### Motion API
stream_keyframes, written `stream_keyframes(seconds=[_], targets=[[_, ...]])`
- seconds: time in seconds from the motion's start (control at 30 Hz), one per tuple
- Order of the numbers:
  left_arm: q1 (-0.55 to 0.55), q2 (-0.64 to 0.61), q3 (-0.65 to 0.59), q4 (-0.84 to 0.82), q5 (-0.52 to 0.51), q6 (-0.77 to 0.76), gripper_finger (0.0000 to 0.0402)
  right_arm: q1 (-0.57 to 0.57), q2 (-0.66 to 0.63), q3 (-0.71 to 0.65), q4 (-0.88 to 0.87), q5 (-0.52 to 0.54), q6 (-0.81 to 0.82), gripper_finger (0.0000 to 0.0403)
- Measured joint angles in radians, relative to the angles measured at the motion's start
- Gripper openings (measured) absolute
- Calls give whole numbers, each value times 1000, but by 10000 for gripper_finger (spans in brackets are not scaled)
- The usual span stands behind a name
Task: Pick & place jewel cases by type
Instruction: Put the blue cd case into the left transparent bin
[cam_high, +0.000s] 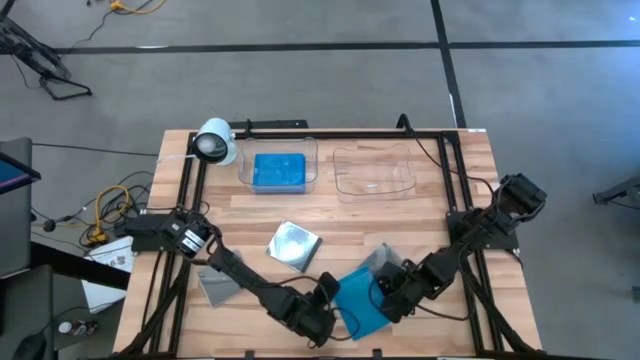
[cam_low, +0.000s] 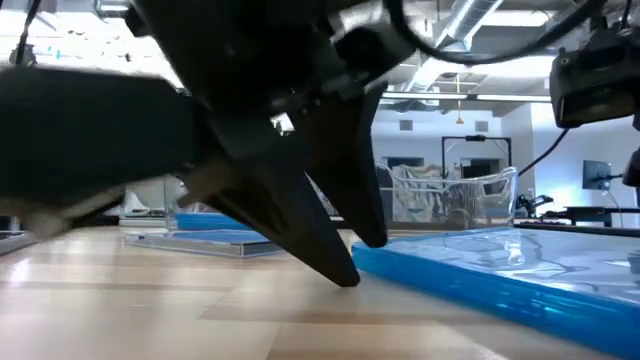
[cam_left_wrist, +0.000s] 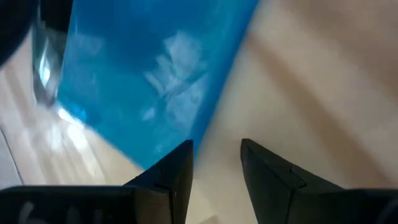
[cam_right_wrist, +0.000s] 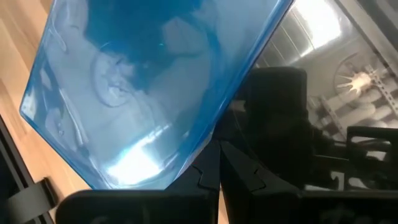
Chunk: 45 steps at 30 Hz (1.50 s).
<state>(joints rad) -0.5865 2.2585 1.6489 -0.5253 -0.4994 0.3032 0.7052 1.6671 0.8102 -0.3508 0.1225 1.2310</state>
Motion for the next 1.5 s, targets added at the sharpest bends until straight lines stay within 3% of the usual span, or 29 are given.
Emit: stream_keyframes(seconds=[0.23, 0.43, 0.6, 1.5], targets=[[-36, 0, -12, 80, -105, 100, 129, 0, -1, 6, -4, 14, -9, 0], [-39, -1, -104, 245, -70, 172, 129, 0, 0, 6, -3, 34, -9, 0], [-50, -7, -158, 349, -160, 222, 129, 0, 0, 6, -2, 37, -9, 0], [-21, 17, -159, 334, -62, 324, 129, -57, 10, 4, 74, 37, -114, 0]])
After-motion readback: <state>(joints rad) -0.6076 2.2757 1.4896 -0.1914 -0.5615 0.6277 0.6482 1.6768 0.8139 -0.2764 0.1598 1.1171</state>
